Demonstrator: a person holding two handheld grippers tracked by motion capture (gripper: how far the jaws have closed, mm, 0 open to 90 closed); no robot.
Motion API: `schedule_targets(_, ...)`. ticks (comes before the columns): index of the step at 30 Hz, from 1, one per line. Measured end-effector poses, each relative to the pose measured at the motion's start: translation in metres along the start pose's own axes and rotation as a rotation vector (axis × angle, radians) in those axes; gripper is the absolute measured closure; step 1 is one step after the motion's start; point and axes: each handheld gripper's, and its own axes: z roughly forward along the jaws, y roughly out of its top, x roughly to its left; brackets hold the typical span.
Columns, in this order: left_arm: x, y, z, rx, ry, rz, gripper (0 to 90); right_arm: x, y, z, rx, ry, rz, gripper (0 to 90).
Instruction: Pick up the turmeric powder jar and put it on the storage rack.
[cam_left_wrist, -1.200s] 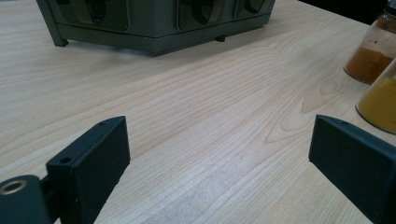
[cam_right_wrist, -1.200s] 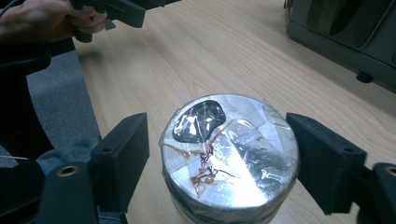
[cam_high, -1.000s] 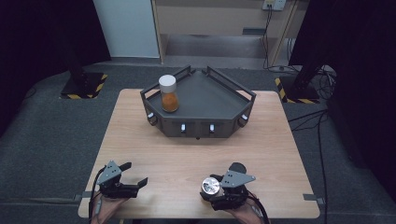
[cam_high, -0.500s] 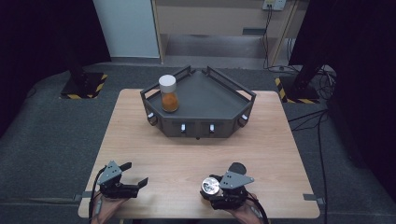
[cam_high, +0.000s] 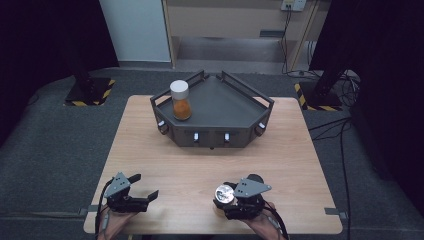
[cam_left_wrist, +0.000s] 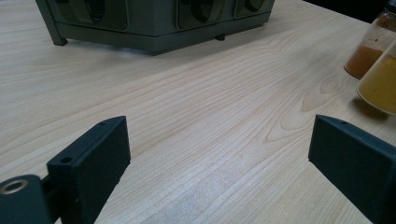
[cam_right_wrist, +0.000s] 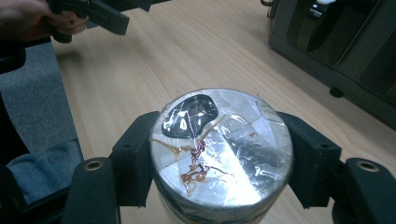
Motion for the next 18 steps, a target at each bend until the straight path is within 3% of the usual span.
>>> schedule_targets(8,0.0,0.0,0.0,0.0,0.001,0.0,4.7,-0.011,0.02,-0.003,-0.014,0.015,0.022,34.5)
schedule_targets(18,0.0,0.0,0.0,0.002,0.001,0.001,4.7,-0.022,0.048,-0.006,-0.01,-0.005,0.04,34.5)
